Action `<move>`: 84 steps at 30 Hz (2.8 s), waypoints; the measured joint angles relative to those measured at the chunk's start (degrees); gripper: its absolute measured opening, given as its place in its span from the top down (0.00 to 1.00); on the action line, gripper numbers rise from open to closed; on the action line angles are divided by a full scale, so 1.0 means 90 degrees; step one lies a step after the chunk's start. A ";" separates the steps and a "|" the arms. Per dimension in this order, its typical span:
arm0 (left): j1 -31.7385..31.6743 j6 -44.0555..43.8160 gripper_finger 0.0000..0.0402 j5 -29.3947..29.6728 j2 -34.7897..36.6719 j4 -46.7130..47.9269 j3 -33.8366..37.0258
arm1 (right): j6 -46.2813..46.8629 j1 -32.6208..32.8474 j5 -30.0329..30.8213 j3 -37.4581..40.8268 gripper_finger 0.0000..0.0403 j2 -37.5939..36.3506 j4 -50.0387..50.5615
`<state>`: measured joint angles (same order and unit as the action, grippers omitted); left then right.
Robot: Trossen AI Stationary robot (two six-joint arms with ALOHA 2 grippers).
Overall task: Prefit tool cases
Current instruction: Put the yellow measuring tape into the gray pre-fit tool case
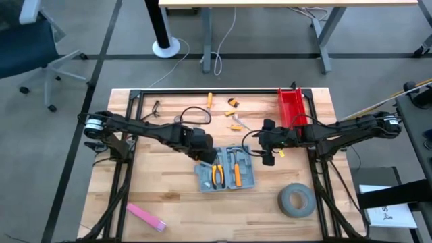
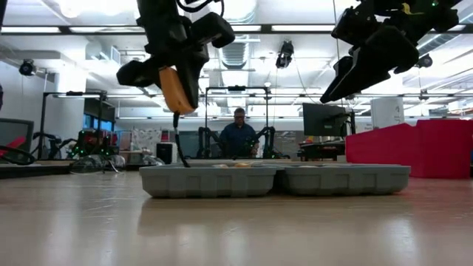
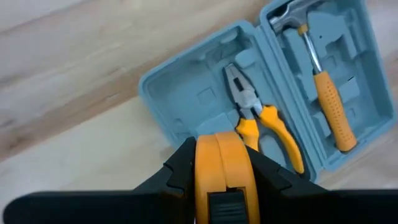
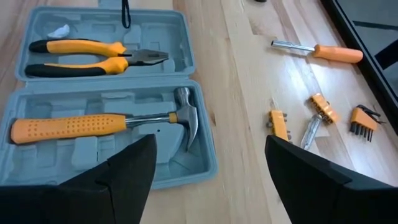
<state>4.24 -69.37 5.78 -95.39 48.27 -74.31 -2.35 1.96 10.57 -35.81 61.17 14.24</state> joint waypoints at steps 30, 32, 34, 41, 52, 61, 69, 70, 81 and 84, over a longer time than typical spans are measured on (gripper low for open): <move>-0.0045 0.2026 0.80 0.1100 -0.0002 -0.9134 0.3575 | 0.1163 0.0001 -0.2572 0.0292 0.36 0.1285 -0.2761; -0.0042 0.2405 0.80 0.1239 -0.0002 -0.9399 0.3581 | 0.1536 -0.0039 -0.2561 0.0303 0.37 0.1405 -0.3022; -0.0037 0.2839 0.80 0.1348 -0.0002 -0.9610 0.3569 | 0.1861 -0.0097 -0.2558 0.0289 0.38 0.1514 -0.3364; -0.0035 0.4257 0.80 0.1371 0.0000 -1.0057 0.3164 | 0.2149 -0.0395 -0.2507 0.0296 0.42 0.1459 -0.4034; -0.0033 0.4800 0.80 0.0910 0.0000 -1.0779 0.3010 | 0.1778 -0.0682 -0.2509 0.0304 0.45 0.1248 -0.4503; -0.0033 0.4848 0.80 0.0910 0.0000 -1.1071 0.3020 | 0.1758 -0.0680 -0.2692 0.0291 0.47 0.1234 -0.4865; -0.0032 0.4990 0.80 0.0748 0.0000 -1.1103 0.3009 | 0.1748 -0.0680 -0.2701 0.0054 0.47 0.1234 -0.4857; -0.0030 0.5001 0.80 0.0736 0.0000 -1.1101 0.3003 | 0.1741 -0.0680 -0.2700 0.0012 0.48 0.1234 -0.4863; 0.0023 0.5468 0.80 0.0432 0.0000 -1.0712 0.2596 | 0.1834 -0.0680 -0.2710 -0.0144 0.53 0.1263 -0.4807; 0.0023 0.5454 0.80 0.0413 0.0000 -1.0732 0.2592 | 0.1813 -0.0680 -0.2701 -0.0159 0.55 0.1263 -0.4808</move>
<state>4.45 -20.29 9.50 -95.39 -48.32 -50.98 13.97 -4.16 -13.74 -37.24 72.53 -29.03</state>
